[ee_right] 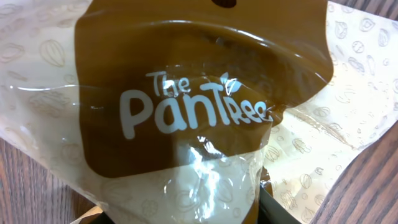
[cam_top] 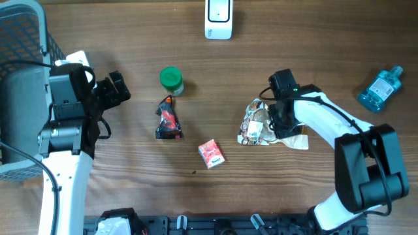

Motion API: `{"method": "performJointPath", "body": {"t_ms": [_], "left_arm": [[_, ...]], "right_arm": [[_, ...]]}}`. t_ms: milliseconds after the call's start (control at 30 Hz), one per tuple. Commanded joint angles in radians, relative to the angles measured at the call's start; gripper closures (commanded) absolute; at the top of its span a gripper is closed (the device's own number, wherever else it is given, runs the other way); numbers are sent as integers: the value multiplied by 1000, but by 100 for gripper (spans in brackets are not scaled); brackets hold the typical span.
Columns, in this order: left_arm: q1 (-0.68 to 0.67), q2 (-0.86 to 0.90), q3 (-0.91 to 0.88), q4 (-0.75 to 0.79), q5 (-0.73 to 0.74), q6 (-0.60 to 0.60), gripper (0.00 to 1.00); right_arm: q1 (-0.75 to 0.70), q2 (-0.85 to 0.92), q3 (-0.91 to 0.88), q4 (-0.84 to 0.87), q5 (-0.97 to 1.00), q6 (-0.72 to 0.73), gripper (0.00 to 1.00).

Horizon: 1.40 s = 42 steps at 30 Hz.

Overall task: Scan the item barcode
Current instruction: 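Grasp the PanTree nut bag with the right gripper and lift it, then carry the nut bag up to the white scanner with the right gripper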

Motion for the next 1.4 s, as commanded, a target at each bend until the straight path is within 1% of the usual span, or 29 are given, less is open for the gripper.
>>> {"method": "performJointPath", "body": {"t_ms": [0, 200, 467, 667, 767, 833, 900, 1033, 1133, 1233, 1300, 1367], "left_arm": [[-4, 3, 6, 0, 9, -9, 0], [-4, 3, 6, 0, 9, -9, 0], [-4, 3, 6, 0, 9, -8, 0], [-4, 3, 6, 0, 9, -9, 0], [-4, 3, 6, 0, 9, -9, 0], [-4, 3, 6, 0, 9, -9, 0], [-4, 3, 6, 0, 9, -9, 0], [-4, 3, 6, 0, 9, -9, 0], [-4, 3, 6, 0, 9, -9, 0], [-4, 3, 6, 0, 9, -9, 0], [-4, 3, 6, 0, 9, -9, 0], [-4, 3, 6, 0, 9, -9, 0]], "right_arm": [[6, -46, -24, -18, -39, -21, 68], [6, -135, -24, -43, -28, -21, 68], [6, -365, -24, -104, -31, -21, 69], [6, -608, -23, -167, -44, -14, 70], [6, -713, -23, -208, -55, 19, 70], [6, -739, -23, -210, -82, 42, 70], [6, -733, -19, -195, -96, 47, 72], [6, -652, 36, -169, -133, 31, 75], [6, -547, 134, -165, -142, 5, 75], [6, -467, 244, -222, -151, 6, 76], [6, -409, 354, -296, -150, 9, 79], [6, -387, 412, -334, -151, 12, 80]]}}
